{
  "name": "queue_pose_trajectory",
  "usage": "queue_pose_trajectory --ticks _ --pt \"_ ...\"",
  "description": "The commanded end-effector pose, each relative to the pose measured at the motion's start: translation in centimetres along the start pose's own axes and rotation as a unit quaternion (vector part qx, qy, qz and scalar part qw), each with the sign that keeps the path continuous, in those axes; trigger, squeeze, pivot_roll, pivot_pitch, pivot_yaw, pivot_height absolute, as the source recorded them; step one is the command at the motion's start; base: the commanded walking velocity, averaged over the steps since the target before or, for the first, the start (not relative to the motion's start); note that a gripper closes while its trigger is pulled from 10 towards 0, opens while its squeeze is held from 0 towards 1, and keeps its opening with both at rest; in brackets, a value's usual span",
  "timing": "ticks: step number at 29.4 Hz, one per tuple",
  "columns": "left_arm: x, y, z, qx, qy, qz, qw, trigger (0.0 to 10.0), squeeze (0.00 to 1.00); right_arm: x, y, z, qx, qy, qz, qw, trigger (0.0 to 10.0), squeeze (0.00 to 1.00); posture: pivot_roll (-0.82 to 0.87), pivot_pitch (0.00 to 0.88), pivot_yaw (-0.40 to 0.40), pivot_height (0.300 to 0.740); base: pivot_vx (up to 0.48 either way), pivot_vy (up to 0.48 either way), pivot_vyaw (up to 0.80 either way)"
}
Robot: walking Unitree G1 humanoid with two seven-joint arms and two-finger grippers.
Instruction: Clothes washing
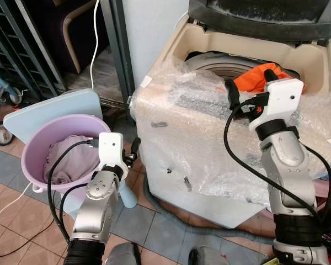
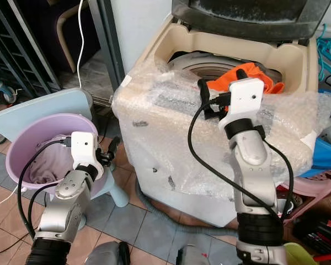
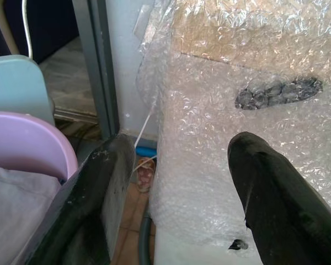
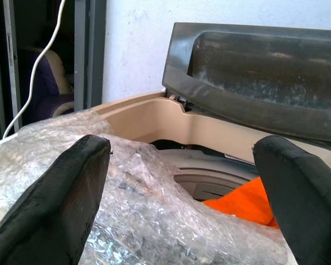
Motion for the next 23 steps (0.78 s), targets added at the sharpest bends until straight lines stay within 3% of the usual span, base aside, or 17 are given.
queue_pose_trajectory --ticks 1,6,15,19,23 --pt "-0.2 0.0 -0.4 0.006 -0.003 -0.004 1.0 10.0 0.0 1.5 -0.1 -1.2 0.013 0.003 0.025 1.0 10.0 0.0 -0.11 0.033 0.048 0.74 0.0 0.48 0.0" --pt "-0.3 0.1 -0.1 0.007 -0.002 -0.005 1.0 10.0 0.0 2.2 0.1 -3.3 0.046 -0.002 0.036 0.998 10.0 0.0 -0.1 0.044 0.04 0.74 0.0 0.48 0.48" --pt "-0.6 0.5 -0.5 0.018 -0.005 -0.006 1.0 10.0 0.0 2.3 0.1 -4.1 0.06 -0.021 0.029 0.998 10.0 0.0 -0.09 0.059 0.036 0.74 0.0 0.48 0.8" --pt "-0.2 0.5 -0.6 0.02 -0.015 0.012 1.0 10.0 0.0 2.4 0.1 -4.6 0.067 -0.023 0.026 0.997 10.0 0.0 -0.1 0.067 0.04 0.74 0.0 0.0 0.8" --pt "0.0 0.6 -0.9 0.018 -0.013 0.019 1.0 10.0 0.0 1.9 0.3 -4.5 0.057 -0.033 0.014 0.998 10.0 0.0 -0.1 0.072 0.04 0.74 0.0 0.0 0.0"
Point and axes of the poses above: a point about 5 cm out from each wrist's last joint towards the gripper, its own y axis pointing back from the gripper into the wrist, its own x axis along the axis of the wrist's last joint, z = x × y, the point moved 2 cm from there along -y, pointing out of the wrist towards the gripper, and after that the axes turned 7 degrees about -y, right-handed, at the moved point
